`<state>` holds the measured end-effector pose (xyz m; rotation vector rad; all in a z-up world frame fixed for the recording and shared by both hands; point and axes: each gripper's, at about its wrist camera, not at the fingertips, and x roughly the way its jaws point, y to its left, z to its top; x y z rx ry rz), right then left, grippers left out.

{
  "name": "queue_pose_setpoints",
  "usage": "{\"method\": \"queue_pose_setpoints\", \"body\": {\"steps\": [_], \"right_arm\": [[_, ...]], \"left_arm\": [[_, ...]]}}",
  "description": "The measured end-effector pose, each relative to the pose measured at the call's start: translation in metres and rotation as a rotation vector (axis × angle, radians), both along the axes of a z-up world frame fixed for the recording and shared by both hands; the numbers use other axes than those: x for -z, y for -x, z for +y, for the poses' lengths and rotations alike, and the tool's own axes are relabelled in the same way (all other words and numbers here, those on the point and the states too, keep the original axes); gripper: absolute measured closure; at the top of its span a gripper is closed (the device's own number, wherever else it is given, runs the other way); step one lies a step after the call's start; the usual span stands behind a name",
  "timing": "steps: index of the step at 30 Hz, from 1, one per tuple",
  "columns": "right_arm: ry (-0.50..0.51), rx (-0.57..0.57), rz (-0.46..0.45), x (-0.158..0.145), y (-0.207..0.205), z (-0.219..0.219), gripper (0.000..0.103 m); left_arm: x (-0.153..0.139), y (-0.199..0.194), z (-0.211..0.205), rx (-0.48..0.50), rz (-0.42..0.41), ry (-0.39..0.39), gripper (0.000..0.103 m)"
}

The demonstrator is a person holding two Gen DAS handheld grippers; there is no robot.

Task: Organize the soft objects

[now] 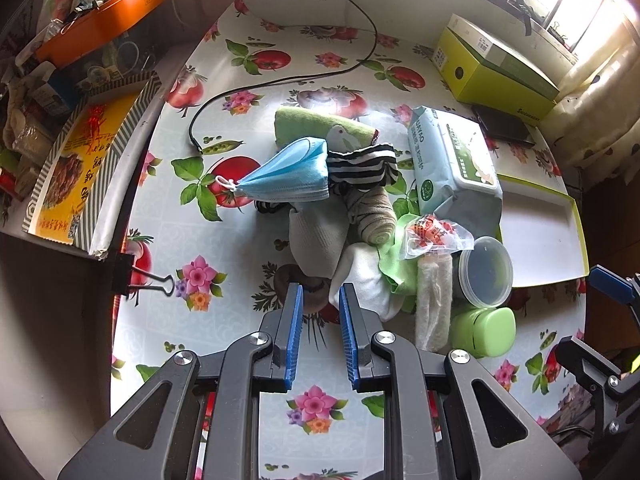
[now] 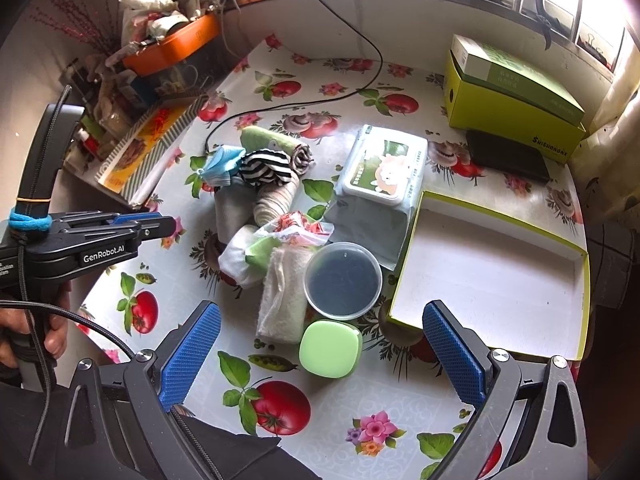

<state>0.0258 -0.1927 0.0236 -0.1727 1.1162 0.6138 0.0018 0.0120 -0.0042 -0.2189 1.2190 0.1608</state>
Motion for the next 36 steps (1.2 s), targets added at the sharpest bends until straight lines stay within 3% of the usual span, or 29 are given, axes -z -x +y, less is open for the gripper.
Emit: {"method": "queue_pose_setpoints", "body": {"steps": [36], "right_arm": [[-0.017,-0.014,0.037,0.0026,-0.0066,0.0088,0.008]], "left_arm": [[0.0019,-0.0074,0.0016,0.018,0.009,0.035,0.084]]}}
